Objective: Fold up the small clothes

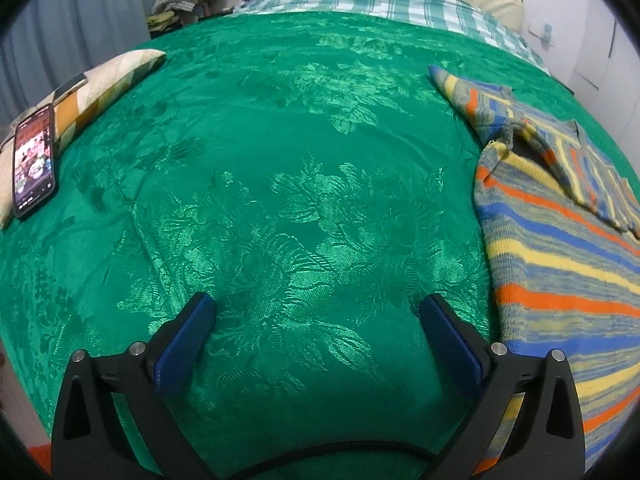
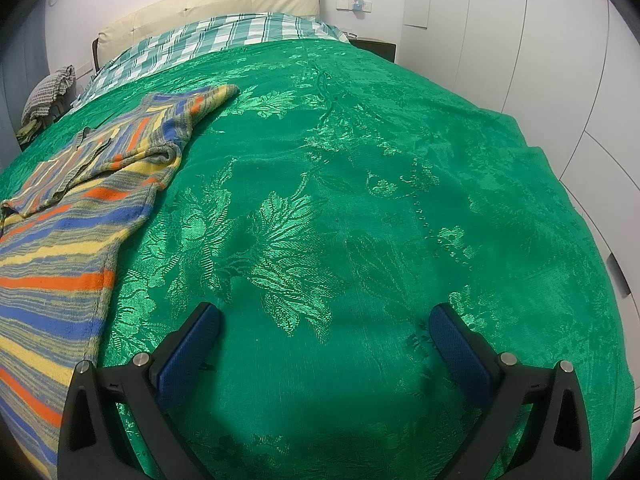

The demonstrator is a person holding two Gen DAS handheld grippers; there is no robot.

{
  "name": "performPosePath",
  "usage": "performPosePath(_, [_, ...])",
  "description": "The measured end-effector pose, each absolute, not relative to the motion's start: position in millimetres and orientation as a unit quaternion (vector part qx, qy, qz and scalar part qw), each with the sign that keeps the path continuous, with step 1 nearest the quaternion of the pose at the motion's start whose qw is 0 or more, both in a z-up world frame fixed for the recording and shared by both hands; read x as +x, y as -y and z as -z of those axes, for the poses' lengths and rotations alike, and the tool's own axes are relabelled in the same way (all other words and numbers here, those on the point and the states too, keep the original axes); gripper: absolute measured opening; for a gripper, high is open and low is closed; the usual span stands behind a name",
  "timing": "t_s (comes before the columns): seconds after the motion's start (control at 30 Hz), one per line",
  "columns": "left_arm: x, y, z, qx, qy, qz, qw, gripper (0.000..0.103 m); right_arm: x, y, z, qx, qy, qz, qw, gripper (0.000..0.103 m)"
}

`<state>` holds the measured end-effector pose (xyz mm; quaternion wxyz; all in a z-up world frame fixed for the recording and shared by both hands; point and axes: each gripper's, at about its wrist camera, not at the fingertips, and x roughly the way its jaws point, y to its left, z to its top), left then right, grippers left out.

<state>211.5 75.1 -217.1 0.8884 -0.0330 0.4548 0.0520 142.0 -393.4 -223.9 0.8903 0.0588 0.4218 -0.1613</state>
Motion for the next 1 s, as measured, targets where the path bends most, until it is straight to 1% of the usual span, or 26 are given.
performPosePath(1.0, [210.5, -73.8, 217.2, -0.029, -0.449, -0.057, 0.891, 0.103, 142.4, 393.0, 224.2, 0.059, -0.422, 0.161, 0.89, 0.103])
